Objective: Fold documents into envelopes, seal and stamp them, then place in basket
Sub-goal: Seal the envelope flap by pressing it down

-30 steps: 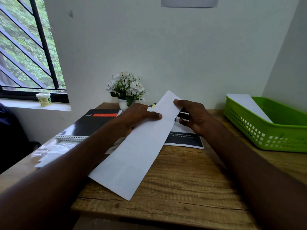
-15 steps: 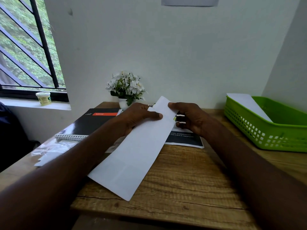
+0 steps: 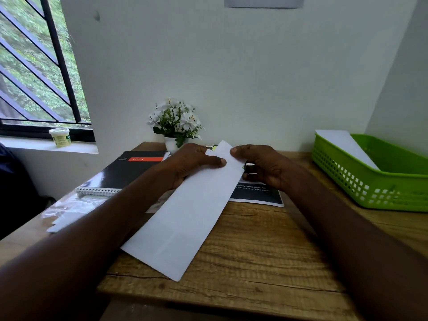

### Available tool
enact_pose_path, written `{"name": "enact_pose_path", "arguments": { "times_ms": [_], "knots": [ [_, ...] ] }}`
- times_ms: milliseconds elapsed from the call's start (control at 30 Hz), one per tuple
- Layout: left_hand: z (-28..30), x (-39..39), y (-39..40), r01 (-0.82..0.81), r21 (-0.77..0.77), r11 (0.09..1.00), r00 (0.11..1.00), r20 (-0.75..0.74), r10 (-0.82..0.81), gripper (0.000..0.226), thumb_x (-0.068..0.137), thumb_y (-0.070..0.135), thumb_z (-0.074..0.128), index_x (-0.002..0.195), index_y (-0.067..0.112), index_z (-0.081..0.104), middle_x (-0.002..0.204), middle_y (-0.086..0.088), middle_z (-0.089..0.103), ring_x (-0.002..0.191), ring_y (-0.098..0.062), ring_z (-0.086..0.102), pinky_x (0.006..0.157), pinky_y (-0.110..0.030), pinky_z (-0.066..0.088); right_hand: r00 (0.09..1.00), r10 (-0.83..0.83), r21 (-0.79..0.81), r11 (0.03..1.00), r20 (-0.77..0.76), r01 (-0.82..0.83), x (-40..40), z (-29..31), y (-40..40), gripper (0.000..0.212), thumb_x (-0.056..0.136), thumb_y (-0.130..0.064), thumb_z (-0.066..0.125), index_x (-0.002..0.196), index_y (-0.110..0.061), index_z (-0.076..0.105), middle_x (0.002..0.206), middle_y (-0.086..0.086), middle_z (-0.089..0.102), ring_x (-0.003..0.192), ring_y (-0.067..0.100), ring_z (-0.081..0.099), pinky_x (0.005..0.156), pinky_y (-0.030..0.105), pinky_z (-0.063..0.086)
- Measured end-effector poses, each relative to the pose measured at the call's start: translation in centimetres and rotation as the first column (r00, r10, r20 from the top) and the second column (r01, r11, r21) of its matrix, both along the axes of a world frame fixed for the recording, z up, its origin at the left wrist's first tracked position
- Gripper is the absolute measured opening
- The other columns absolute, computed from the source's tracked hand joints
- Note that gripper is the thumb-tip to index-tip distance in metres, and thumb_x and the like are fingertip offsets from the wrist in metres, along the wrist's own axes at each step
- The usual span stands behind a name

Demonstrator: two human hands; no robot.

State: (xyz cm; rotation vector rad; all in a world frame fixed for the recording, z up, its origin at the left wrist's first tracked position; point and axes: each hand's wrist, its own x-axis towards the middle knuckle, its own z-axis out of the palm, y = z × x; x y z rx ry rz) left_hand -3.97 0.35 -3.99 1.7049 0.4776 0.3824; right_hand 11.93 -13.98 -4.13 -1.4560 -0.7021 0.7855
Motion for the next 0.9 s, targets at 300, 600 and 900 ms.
{"name": "enact_pose_path", "arguments": {
  "times_ms": [300,600,900],
  "knots": [
    [0.01,-0.05,0.04,0.013,-0.093,0.996,0.999,0.053,-0.008,0.03,0.09,0.016,0.078,0.114,-0.001,0.075,0.106,-0.02,0.078,0.081,-0.027,0.077,0.072,-0.033,0.063,0.99,-0.077,0.04,0.996,-0.12,0.083,0.6,-0.1,-0.04,0.024,0.084,-0.017,0.079,0.108,-0.013,0.075,0.101,0.007,0.071,0.087,0.024,0.066,0.07,0.03,0.056],
    [0.19,0.07,-0.18,-0.057,-0.141,0.988,0.996,0.057,0.066,0.034,0.092,0.021,0.076,0.115,-0.004,0.073,0.099,-0.018,0.078,0.072,-0.023,0.075,0.063,-0.03,0.061,0.999,-0.031,0.008,0.999,-0.015,0.031,0.54,-0.01,0.02,0.028,0.086,-0.008,0.077,0.112,-0.017,0.077,0.091,0.001,0.073,0.072,0.014,0.065,0.06,0.022,0.052],
    [0.19,0.08,-0.25,-0.056,-0.117,0.992,0.996,0.061,0.063,0.035,0.092,0.023,0.076,0.114,-0.004,0.073,0.1,-0.018,0.078,0.073,-0.023,0.075,0.069,-0.031,0.062,0.999,-0.029,0.0,1.0,-0.023,0.029,0.5,-0.05,0.14,0.028,0.086,-0.006,0.075,0.108,-0.023,0.078,0.1,0.001,0.073,0.085,0.018,0.065,0.073,0.03,0.054]
  ]
}}
